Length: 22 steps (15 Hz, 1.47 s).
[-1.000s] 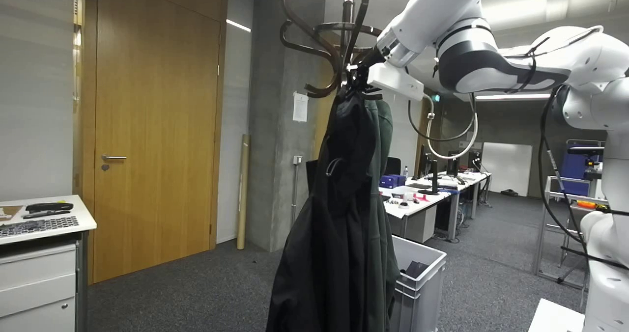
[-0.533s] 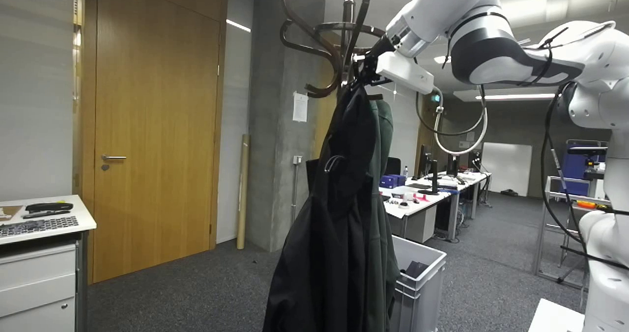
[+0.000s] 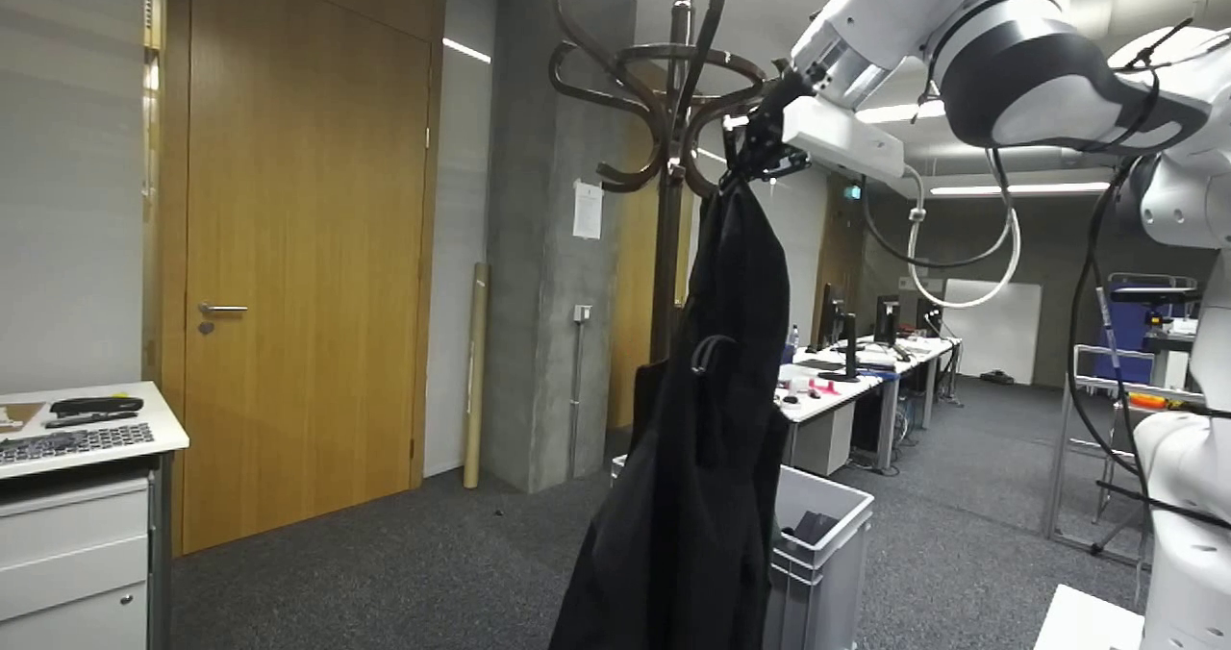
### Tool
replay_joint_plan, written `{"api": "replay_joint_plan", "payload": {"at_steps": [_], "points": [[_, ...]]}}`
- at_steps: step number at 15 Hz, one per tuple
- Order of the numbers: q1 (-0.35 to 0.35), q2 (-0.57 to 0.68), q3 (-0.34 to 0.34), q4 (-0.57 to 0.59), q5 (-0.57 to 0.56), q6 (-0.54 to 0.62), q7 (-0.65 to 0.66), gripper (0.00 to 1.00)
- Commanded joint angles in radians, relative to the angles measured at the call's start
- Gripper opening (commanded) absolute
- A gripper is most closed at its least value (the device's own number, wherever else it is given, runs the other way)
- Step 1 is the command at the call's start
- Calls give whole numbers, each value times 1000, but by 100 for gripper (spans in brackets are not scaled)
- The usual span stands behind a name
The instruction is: Move the cloth to the right
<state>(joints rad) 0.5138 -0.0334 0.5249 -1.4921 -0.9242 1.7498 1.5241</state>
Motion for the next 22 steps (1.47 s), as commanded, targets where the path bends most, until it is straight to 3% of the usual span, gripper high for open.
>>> {"api": "replay_joint_plan", "payload": {"at_steps": [1, 6, 12, 16, 20, 21, 22], "points": [[-6, -105, 3, -69, 89, -30, -48, 0], [-21, -195, -1, -133, 258, -79, -179, 0], [-68, -329, -60, -188, 474, -153, -564, 0], [-127, -353, -102, -178, 512, -184, -835, 0], [-169, -341, -162, -189, 572, -122, -1104, 0], [-194, -322, -102, -180, 553, -165, -998, 1], [-201, -320, -115, -182, 570, -160, -1043, 1]]}}
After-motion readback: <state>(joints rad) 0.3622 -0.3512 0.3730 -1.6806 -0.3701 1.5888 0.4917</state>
